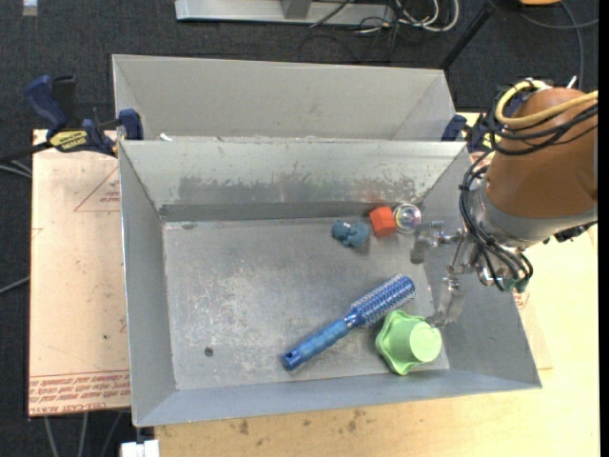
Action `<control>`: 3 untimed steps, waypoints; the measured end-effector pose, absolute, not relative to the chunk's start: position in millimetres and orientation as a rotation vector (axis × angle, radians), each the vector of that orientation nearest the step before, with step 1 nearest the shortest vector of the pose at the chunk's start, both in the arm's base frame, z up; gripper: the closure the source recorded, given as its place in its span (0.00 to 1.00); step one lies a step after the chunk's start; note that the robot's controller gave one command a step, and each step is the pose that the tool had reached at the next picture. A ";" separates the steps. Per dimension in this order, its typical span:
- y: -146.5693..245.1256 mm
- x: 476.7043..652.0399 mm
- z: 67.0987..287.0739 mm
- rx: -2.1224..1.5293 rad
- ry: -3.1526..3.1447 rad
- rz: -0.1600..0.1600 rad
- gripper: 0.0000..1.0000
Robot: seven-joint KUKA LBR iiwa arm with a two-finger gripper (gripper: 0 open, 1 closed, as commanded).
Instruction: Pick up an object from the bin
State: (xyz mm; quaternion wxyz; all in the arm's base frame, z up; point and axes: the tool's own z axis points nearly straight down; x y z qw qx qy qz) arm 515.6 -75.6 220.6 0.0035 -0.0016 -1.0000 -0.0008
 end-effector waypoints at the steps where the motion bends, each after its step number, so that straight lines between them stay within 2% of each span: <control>1: -36.2 506.8 97.3 0.390 -3.116 -0.004 0.00; 2: -29.9 550.1 69.4 0.107 -3.142 -0.003 0.00; 3: -30.2 549.5 69.2 0.109 -3.141 -0.001 1.00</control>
Offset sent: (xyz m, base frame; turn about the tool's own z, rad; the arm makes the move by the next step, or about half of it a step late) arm -0.0085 0.0378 -0.1209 -0.2532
